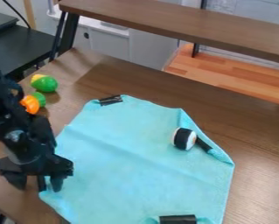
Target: Fold the cloth from bottom left to top right
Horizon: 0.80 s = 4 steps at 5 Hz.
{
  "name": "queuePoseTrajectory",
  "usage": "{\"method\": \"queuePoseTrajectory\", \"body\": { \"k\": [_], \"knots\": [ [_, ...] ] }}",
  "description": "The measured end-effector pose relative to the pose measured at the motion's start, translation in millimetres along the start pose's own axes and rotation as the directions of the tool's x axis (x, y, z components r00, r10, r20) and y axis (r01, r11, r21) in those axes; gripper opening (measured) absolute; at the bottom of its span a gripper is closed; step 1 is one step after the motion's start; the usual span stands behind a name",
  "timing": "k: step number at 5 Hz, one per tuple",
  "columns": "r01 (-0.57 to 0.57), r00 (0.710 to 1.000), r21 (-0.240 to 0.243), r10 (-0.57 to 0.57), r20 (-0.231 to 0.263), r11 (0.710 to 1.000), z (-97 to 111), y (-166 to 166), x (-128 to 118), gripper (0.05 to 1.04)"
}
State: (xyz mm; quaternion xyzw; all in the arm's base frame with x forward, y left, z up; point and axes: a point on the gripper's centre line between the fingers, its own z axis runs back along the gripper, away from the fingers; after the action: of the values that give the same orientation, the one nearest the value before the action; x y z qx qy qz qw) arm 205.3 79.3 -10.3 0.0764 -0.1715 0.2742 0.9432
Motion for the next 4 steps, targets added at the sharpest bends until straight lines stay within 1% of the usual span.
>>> {"method": "queuePoseTrajectory", "body": {
  "k": [1,2,3,4],
  "knots": [
    [-0.034,0.999,-0.016,0.034,0.005,0.999,-4,0,4,0.571],
    [-0.042,0.998,-0.030,0.041,-0.046,0.999,-3,2,2,0.317],
    [-0.080,0.992,-0.060,0.074,-0.101,0.995,16,0,6,0.133],
    [-0.165,0.980,-0.121,0.149,-0.132,0.979,44,-14,29,0.062]
  ]
}}
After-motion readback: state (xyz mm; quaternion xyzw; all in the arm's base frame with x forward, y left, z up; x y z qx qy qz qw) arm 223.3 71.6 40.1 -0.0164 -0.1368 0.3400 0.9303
